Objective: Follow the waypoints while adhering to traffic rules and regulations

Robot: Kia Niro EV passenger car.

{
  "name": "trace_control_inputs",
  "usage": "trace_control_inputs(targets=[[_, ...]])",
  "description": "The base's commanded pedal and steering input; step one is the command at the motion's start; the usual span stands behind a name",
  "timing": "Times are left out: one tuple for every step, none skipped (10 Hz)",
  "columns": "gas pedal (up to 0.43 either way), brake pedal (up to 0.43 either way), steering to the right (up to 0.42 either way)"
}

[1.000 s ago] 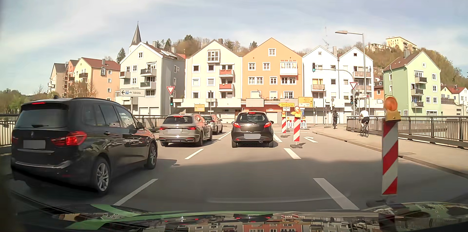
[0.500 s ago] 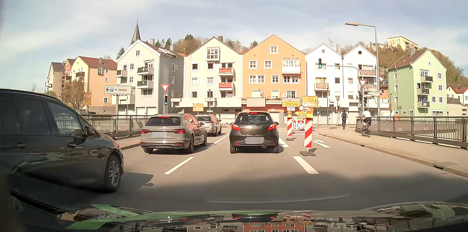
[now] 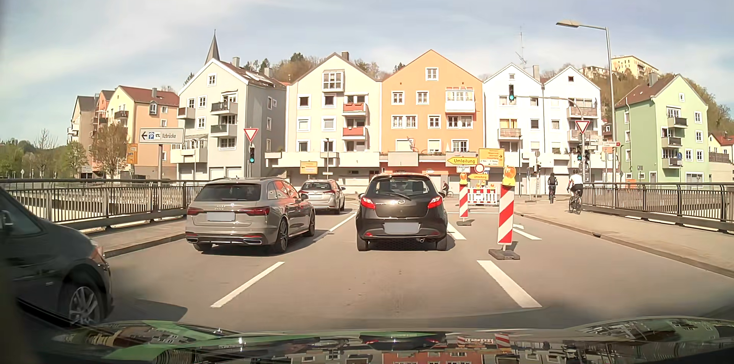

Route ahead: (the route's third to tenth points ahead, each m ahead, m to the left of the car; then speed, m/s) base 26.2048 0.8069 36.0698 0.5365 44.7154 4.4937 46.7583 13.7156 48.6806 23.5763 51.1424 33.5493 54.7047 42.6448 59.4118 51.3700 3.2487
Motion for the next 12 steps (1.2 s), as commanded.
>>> trace_control_inputs(targets=[[0.000,0.207,-0.007],[0.000,0.201,-0.007],[0.000,0.195,-0.007],[0.000,0.195,-0.005],[0.000,0.189,-0.004],[0.000,0.165,-0.001],[0.000,0.140,0.001],[0.000,0.104,0.003],[0.000,0.000,0.004],[0.000,0.000,0.005],[0.000,0.000,0.006],[0.000,0.000,0.007]])
